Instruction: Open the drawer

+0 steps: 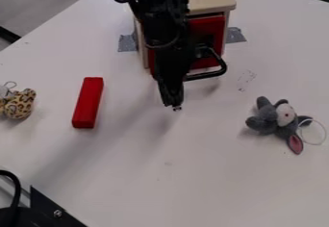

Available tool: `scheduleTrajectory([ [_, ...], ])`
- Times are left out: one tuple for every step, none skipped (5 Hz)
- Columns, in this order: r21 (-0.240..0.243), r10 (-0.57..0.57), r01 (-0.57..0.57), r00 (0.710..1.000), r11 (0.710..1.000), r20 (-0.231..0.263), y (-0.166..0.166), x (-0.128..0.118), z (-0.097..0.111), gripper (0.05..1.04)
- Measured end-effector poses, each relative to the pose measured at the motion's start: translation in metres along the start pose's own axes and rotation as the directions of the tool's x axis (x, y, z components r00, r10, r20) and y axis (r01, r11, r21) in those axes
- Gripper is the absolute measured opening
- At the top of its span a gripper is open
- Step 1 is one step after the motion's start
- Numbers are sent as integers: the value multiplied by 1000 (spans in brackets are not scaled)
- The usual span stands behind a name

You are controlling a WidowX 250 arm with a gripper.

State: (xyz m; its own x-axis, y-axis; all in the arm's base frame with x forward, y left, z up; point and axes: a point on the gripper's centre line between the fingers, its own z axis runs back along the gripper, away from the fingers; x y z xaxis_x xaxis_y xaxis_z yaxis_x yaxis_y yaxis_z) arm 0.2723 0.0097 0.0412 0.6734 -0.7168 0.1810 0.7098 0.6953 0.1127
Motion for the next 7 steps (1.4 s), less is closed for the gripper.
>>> scheduleTrajectory([
  [-2, -20, 19, 1000, 1000, -17, -4, -3, 10, 217],
  [-2, -17, 17, 1000, 1000, -11, -1, -1, 31, 476],
  [-10, 2, -3, 1000, 1000, -31, 12, 2, 52, 794],
  [-20, 24, -25, 999, 999, -44, 22, 3, 58, 998],
  [-10, 0, 0, 1000, 1000, -16, 29, 6, 39, 1001],
  [-41, -8, 8, 1000, 999, -18, 32, 4, 14, 1000],
  [-42, -4, 3, 1000, 999, -22, 35, 3, 8, 1001],
])
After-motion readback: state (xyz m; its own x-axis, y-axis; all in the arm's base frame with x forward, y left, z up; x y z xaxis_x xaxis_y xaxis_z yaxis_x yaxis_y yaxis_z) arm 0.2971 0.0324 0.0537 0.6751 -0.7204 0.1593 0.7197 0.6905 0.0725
